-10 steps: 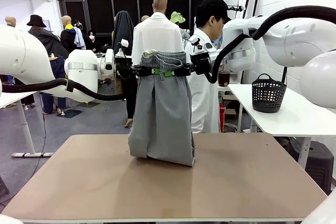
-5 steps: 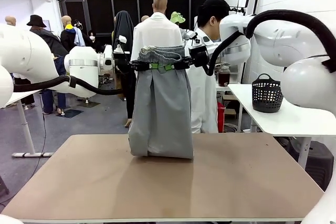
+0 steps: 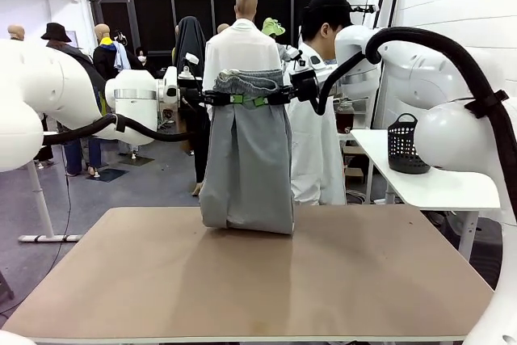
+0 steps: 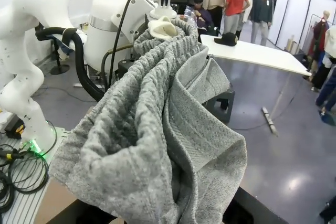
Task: Fold the training pants.
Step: Fold the Training pants in half.
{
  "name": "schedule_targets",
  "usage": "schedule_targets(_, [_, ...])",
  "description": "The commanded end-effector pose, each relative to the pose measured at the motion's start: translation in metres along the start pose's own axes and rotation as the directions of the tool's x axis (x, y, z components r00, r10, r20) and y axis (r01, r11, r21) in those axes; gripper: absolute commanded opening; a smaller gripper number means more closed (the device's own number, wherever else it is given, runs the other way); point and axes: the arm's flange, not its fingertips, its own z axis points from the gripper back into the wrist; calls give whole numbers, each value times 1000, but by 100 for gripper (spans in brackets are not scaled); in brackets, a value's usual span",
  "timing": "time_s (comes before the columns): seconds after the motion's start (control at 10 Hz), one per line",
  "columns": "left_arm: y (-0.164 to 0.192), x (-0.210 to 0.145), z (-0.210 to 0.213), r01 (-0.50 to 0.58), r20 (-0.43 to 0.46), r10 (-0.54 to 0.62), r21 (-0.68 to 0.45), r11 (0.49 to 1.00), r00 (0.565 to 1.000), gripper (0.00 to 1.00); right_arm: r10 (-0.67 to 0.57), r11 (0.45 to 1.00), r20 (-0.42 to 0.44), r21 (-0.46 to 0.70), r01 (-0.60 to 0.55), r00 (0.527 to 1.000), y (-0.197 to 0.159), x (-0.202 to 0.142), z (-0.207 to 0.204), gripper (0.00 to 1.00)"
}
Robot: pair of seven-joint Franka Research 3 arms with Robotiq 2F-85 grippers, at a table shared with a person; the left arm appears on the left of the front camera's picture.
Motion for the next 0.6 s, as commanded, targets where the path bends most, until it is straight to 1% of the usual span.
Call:
schedule_targets(0.0, [6, -9, -3, -18, 35, 18, 14, 1000, 999, 0, -8, 1000, -29, 21, 9, 1000, -3, -4, -2, 0])
schedule_targets(0.2, [9, -31, -1, -21, 79, 19, 29, 999, 997, 0, -26, 999, -27, 45, 27, 999, 1, -23, -9, 0])
schedule_targets(0.3, [2, -38, 2, -57, 85, 56, 12, 998, 995, 0, -61, 997, -31, 49, 62, 998, 10, -31, -10, 0])
schedule_targets(0.4, [-6, -43, 8, -112, 61, 111, 11, 994, 992, 0, -104, 993, -33, 58, 106, 994, 20, -37, -13, 0])
schedule_targets(0.5, [-16, -46, 15, -137, 43, 137, 0, 991, 990, 0, -147, 986, -39, 70, 149, 988, 30, -42, -16, 0])
